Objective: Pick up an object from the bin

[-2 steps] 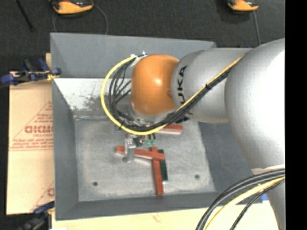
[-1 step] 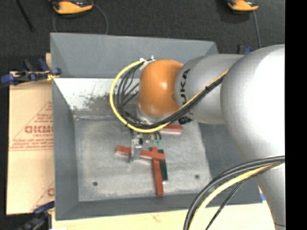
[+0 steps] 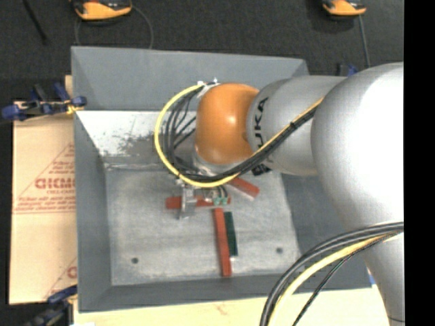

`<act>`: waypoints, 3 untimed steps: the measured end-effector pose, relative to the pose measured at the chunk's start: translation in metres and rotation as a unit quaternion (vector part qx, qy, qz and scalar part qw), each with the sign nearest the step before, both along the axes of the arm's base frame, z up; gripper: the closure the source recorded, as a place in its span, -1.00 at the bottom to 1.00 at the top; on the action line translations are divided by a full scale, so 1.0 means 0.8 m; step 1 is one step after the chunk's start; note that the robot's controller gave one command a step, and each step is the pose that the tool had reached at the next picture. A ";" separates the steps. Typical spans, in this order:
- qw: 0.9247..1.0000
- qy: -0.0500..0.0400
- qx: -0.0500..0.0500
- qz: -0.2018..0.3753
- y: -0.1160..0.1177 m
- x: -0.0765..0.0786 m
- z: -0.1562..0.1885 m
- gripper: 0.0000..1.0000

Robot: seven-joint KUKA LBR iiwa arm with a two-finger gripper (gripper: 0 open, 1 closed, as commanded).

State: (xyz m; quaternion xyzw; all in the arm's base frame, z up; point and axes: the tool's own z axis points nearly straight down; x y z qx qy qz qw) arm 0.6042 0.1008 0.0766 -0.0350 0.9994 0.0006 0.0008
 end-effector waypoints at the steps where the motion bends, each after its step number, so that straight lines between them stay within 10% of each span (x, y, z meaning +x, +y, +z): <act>1: 0.999 -0.005 0.001 -0.046 0.001 0.004 0.104 1.00; 2: 0.999 -0.005 0.001 -0.054 -0.008 0.019 0.193 1.00; 3: 0.998 -0.001 0.000 -0.055 -0.008 0.017 0.187 -1.00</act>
Offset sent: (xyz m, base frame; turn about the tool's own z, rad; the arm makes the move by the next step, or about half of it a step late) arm -0.0002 0.0013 0.0776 0.0938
